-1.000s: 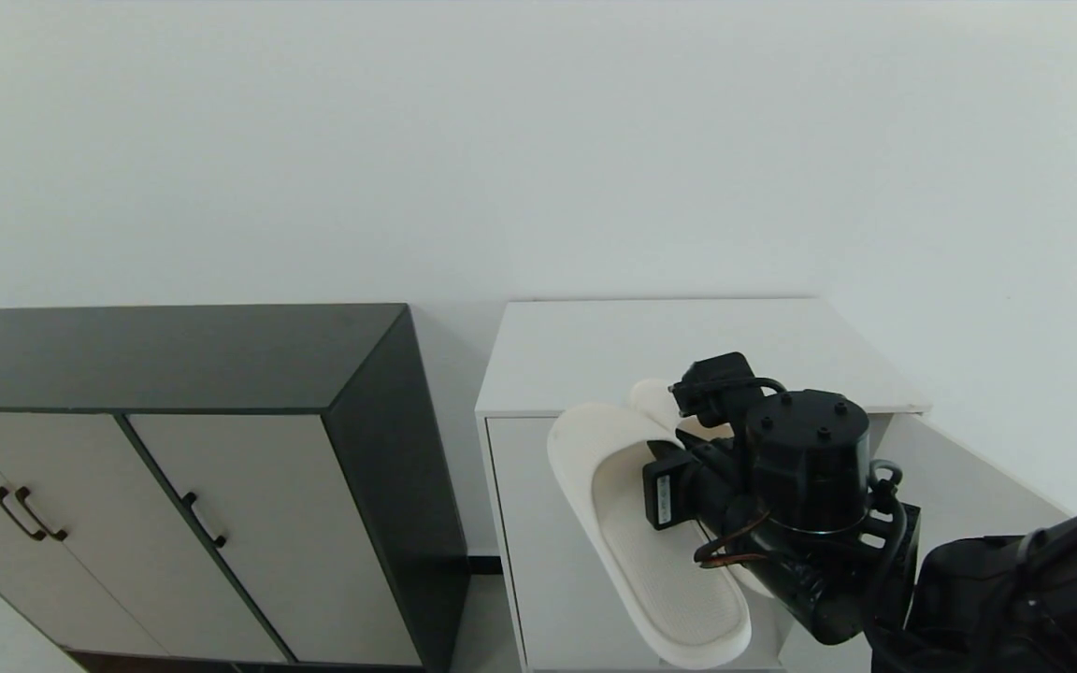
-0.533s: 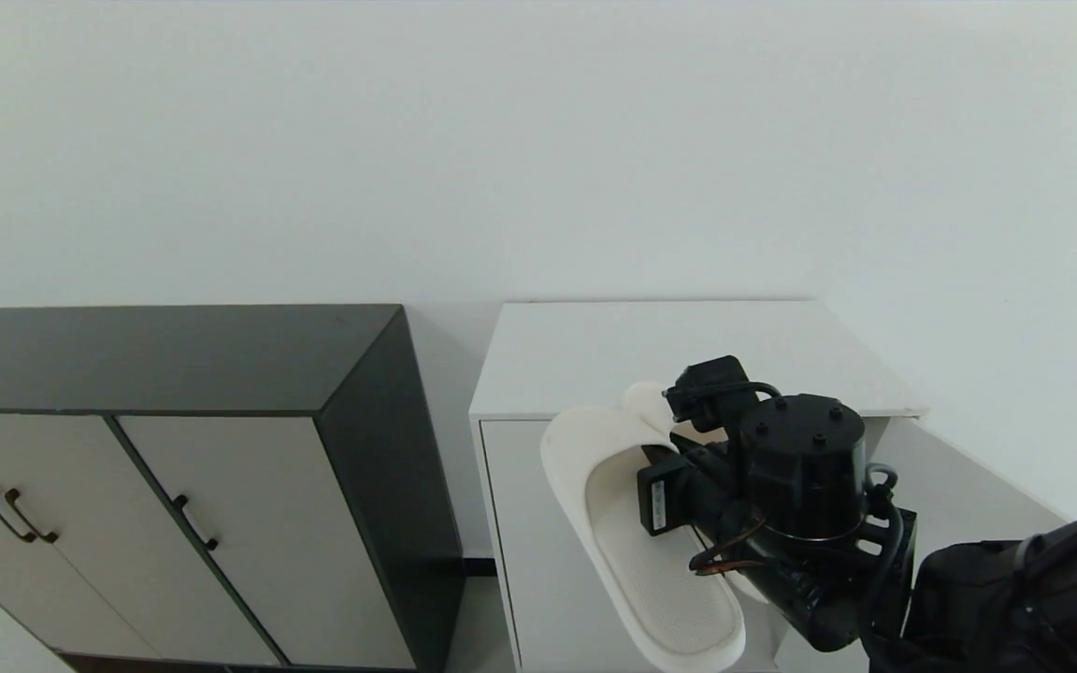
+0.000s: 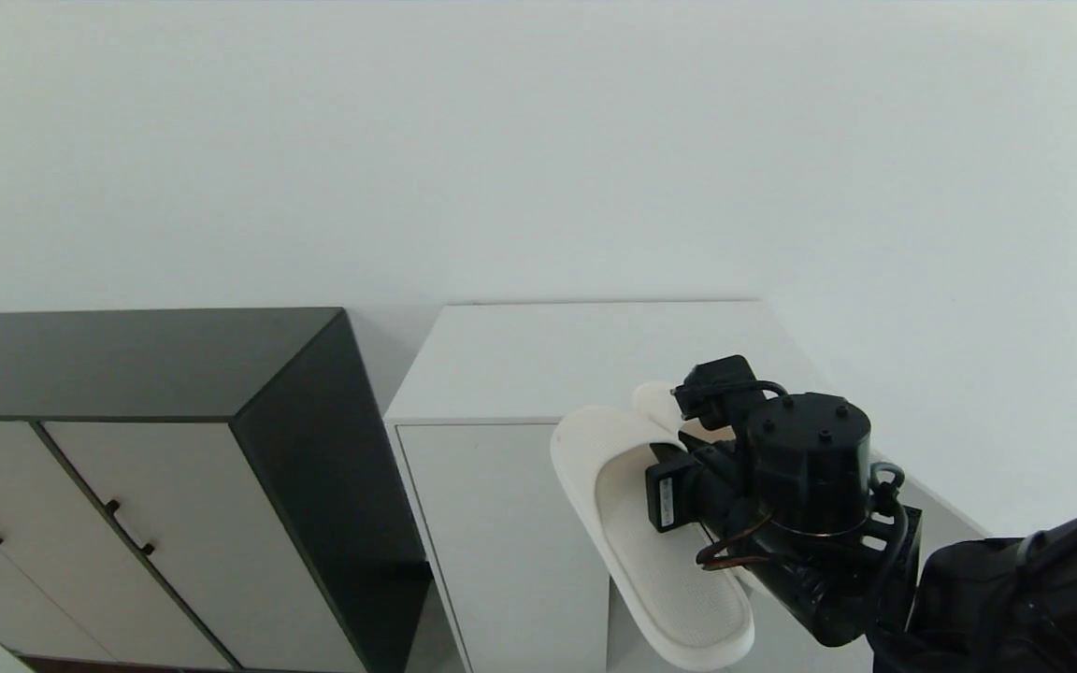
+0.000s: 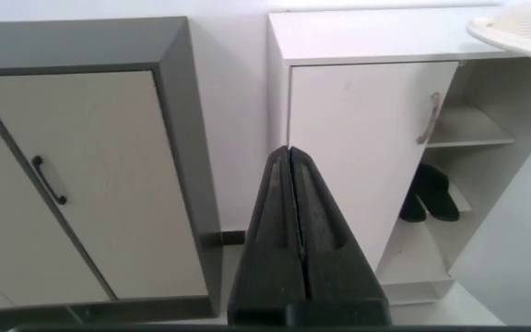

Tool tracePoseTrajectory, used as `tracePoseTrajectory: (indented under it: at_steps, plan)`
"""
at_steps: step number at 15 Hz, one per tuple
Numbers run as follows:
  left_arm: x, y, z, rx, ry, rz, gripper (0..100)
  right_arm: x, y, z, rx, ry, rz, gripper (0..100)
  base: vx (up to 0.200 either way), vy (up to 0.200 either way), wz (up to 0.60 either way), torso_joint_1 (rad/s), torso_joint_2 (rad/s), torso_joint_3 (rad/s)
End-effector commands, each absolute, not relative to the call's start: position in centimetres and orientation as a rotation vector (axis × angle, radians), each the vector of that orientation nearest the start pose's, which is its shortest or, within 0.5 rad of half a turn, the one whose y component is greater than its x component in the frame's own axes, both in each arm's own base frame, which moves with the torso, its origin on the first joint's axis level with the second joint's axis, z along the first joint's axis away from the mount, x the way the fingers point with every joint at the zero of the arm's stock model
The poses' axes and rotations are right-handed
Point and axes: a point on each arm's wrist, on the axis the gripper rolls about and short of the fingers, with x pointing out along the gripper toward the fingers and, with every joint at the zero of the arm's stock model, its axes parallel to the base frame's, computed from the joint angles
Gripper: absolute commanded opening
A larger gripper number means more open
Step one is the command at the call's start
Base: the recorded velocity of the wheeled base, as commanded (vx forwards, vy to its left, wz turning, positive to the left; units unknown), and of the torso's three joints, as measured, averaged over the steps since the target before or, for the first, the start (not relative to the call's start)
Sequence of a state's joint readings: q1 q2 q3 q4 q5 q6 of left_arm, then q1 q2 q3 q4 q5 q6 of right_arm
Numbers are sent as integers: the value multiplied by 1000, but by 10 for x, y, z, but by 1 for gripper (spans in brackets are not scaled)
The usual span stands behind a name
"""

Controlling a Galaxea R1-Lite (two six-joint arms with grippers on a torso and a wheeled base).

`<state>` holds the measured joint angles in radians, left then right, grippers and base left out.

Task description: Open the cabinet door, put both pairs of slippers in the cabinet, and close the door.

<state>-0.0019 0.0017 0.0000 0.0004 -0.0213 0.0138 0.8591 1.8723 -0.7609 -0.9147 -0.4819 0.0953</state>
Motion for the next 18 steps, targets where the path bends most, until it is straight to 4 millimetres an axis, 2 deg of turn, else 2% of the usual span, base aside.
tracePoseTrajectory:
  at_steps: [1,3,18]
  plan:
    - [-23,0,76,14,3,-23,0,225,245,143,-27,170,370,0,0,-200,0,7,2,2]
    - [-23,0,76,14,1,-23,0,225,245,144,-24,166,370,0,0,-200,0,0,2,-2]
    - [-23,0,76,11,3,-25,0,224,239,137,-64,159,363,0,0,0,0,0,0,0]
